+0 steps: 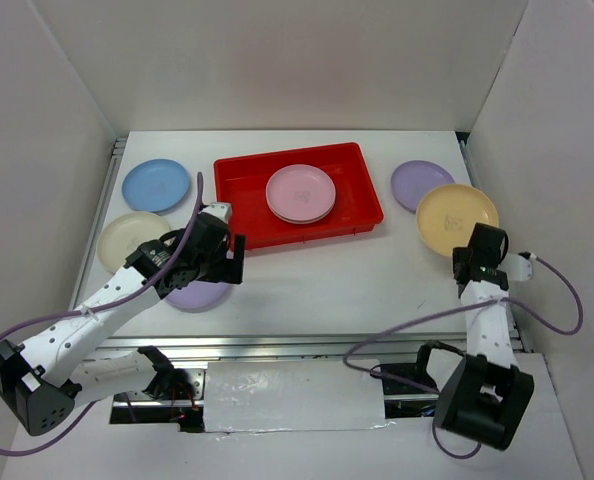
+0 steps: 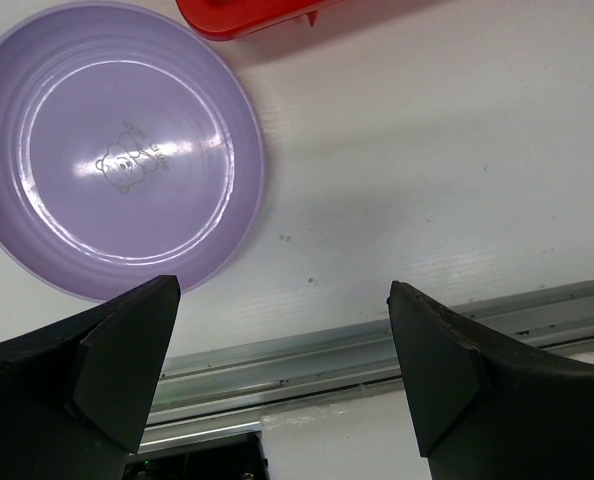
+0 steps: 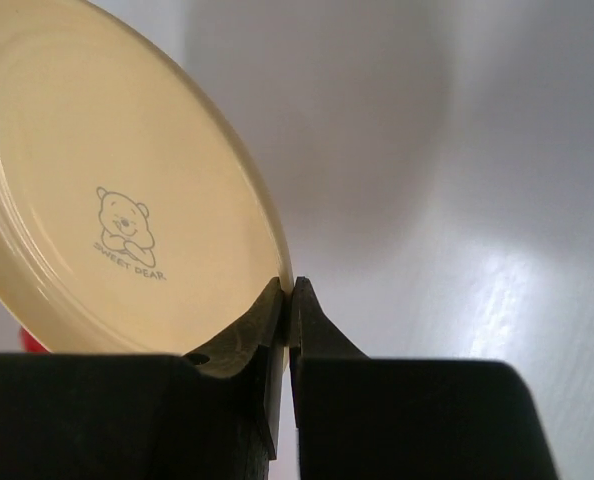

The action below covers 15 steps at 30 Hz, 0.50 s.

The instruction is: Place the plates into the plastic bin on the countertop

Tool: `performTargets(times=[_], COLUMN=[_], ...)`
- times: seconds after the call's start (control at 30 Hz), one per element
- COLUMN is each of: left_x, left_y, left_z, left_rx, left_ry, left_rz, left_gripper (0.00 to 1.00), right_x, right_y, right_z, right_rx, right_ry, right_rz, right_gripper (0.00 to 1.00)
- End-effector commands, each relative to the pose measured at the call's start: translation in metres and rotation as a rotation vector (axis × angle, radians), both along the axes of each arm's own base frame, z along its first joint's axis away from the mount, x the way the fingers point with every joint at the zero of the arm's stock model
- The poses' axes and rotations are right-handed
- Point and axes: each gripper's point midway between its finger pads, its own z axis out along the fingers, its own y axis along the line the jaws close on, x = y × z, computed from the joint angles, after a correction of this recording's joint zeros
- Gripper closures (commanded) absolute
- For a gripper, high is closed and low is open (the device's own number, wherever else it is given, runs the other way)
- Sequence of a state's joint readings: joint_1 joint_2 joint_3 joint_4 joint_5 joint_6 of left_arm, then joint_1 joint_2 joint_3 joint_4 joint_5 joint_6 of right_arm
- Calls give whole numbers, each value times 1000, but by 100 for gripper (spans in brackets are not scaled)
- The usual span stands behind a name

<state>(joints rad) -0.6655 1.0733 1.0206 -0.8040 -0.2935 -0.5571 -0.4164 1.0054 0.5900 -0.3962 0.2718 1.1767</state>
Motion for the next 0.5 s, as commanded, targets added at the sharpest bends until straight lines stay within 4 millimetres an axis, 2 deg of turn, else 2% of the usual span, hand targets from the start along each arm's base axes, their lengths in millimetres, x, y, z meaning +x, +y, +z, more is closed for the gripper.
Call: performTargets(times=[0.0, 0.03, 0.1, 0.13, 0.17, 0.2, 0.23, 0.27, 0.3, 0.33, 0.37, 0.4, 0.43, 0.47], left_x=[5, 6, 8, 9, 11, 13, 15, 15, 17, 18, 18, 19, 20, 21], left_y=[7, 9, 15, 18, 23, 25, 31, 33, 34, 37, 37, 38, 39, 39], left_z=[11, 12, 15, 16, 18, 19, 20, 20, 20, 18, 18, 17, 14, 13], left_rx=[-4, -2, 5, 4, 1, -3, -6, -9, -11, -11, -10, -4, 1, 4], left_ry=[-46, -51, -59, -63, -70, -75, -81, -83, -86, -80, -77, -73, -63, -58], left_rz=[52, 64, 93, 106, 131, 142, 168, 176, 184, 193, 192, 195, 198, 196], left_gripper=[1, 1, 1, 1, 1, 1, 1, 1, 1, 1, 1, 1, 1, 1], right_x=[34, 53, 80, 103, 122, 128, 151, 167, 163, 182, 192, 194, 204, 211], right_y=[25, 41, 80, 99, 117, 156, 177, 202, 234, 252, 265, 276, 298, 308], right_z=[55, 77, 74, 108, 88, 77, 112, 81, 72, 97, 74, 70, 86, 65], right_rx=[-119, -107, -71, -70, -54, -11, -36, 3, 22, -6, 4, 5, -14, 9], right_ry=[-149, -217, -168, -215, -127, -61, -106, -3, 64, 18, 75, 98, 63, 106], right_rz=[193, 290, 498, 595, 709, 846, 955, 1039, 1131, 1175, 1206, 1227, 1264, 1279], right_gripper=[100, 100, 100, 100, 100, 100, 100, 100, 100, 100, 100, 100, 100, 100])
